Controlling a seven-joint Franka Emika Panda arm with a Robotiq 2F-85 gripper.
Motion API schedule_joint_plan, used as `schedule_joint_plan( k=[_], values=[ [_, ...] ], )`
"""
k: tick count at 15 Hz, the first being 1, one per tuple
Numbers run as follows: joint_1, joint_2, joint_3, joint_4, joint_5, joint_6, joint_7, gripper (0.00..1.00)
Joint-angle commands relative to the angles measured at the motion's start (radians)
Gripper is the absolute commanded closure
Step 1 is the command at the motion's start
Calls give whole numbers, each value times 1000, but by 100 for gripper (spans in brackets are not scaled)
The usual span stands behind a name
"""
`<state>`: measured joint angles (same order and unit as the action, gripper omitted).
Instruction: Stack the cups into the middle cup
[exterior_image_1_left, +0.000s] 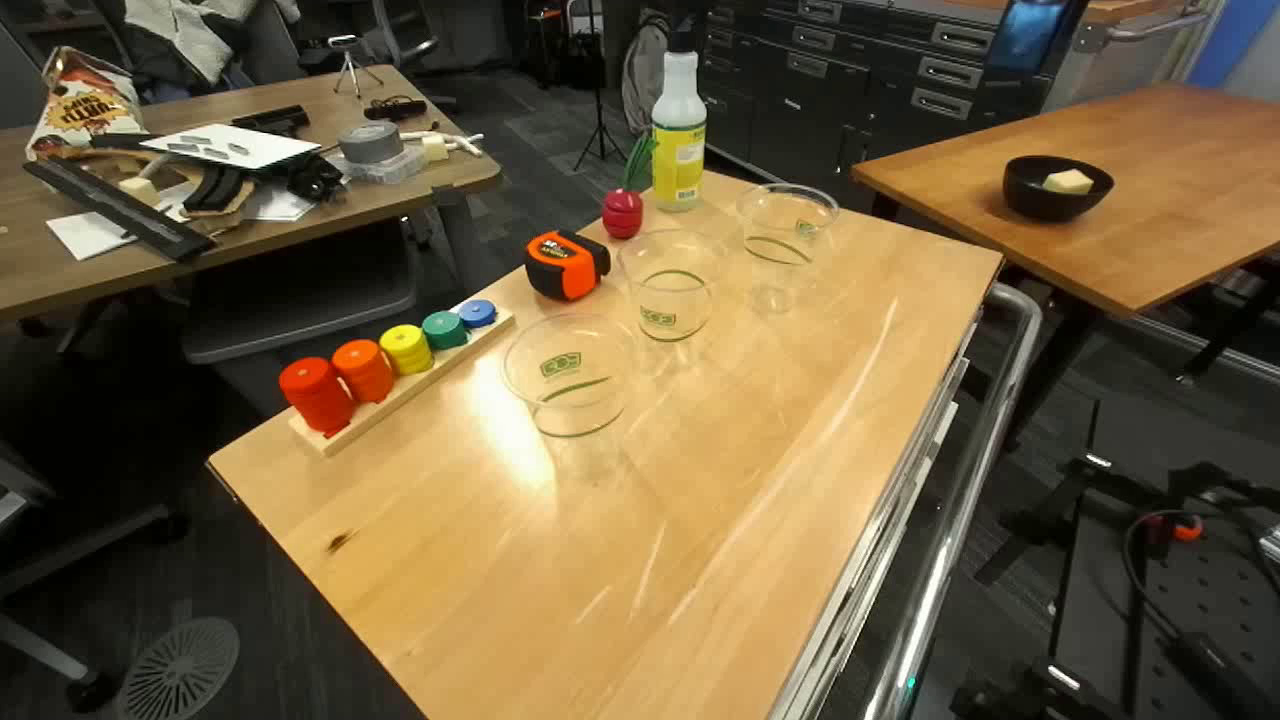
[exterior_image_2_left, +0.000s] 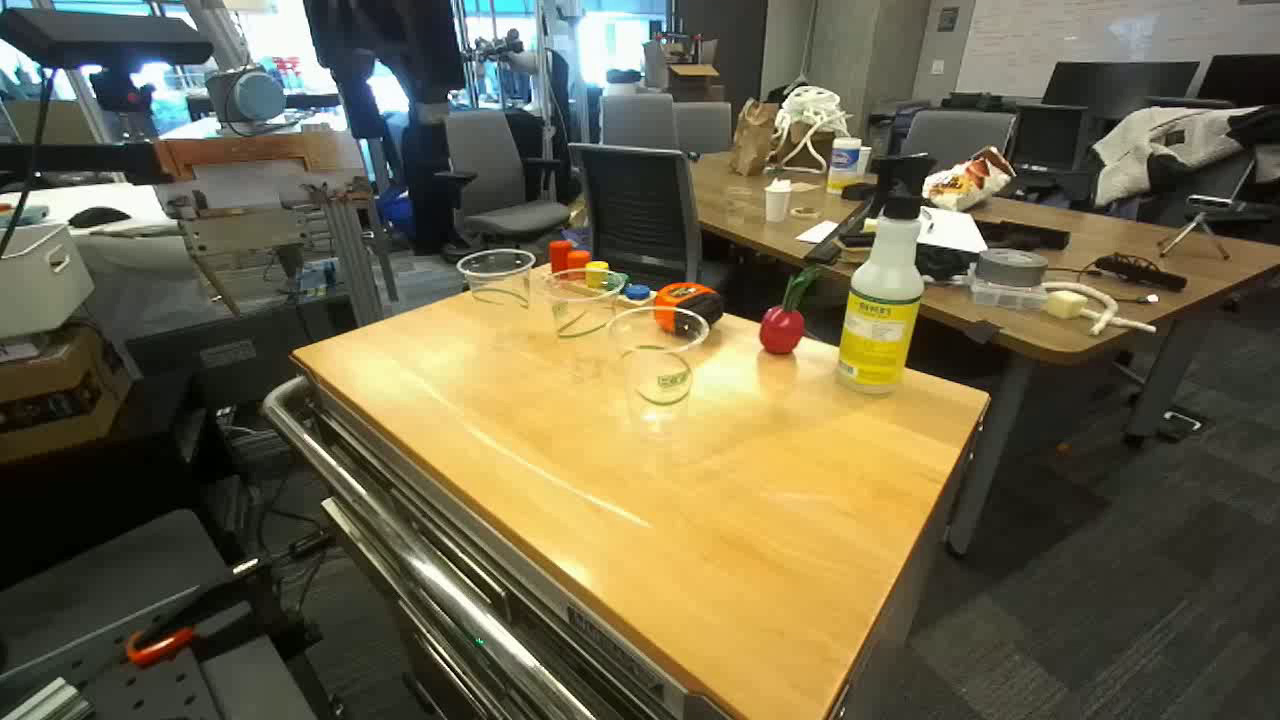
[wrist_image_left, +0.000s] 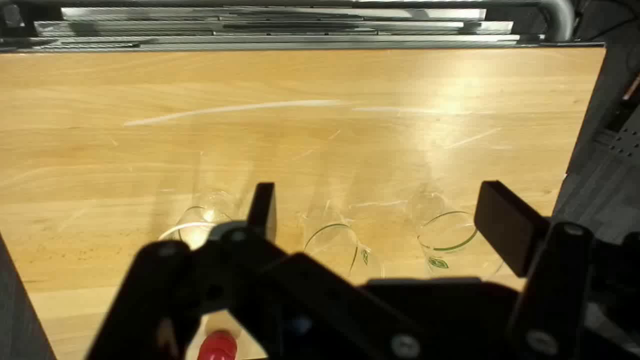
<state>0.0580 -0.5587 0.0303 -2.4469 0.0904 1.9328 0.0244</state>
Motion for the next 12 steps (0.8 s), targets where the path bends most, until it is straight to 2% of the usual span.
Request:
schedule_joint_plan(
  k=[1, 12],
  values=[
    [-4, 1, 3, 5, 1, -2, -2, 0],
    [-4, -5, 3, 19, 1, -2, -2, 0]
  ],
)
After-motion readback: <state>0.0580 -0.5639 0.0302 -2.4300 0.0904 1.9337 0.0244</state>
